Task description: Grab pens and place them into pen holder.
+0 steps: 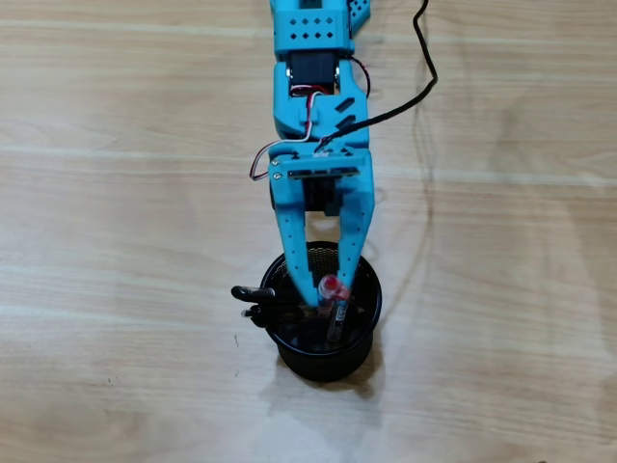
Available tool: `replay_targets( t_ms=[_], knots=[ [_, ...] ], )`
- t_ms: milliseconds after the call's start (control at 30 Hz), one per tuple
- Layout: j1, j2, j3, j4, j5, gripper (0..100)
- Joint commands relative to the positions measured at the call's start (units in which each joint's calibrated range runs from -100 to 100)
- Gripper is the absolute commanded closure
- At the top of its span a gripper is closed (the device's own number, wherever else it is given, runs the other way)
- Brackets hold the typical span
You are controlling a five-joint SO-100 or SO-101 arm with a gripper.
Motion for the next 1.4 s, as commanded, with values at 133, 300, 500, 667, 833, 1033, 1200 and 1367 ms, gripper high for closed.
replay_targets(
  t_ms=[133, 300, 500, 667, 833, 1033, 1200, 1367],
  knots=[
    [0.13, -1.24, -0.19, -0.42, 0.10, 84],
    [0.04, -7.44, 5.60, 3.31, 2.56, 86],
    [0.68, -23.49, 17.73, 16.07, 9.68, 98],
    [0.87, -41.15, 34.47, 22.54, 18.11, 98],
    [0.77, -57.97, 53.29, 23.27, 27.01, 98],
    [0.96, -78.86, 75.10, 23.17, 35.34, 98],
    [0.96, -95.08, 89.13, 23.27, 39.37, 98],
    [0.87, -108.75, 90.49, 42.49, 42.61, 98]
  ],
)
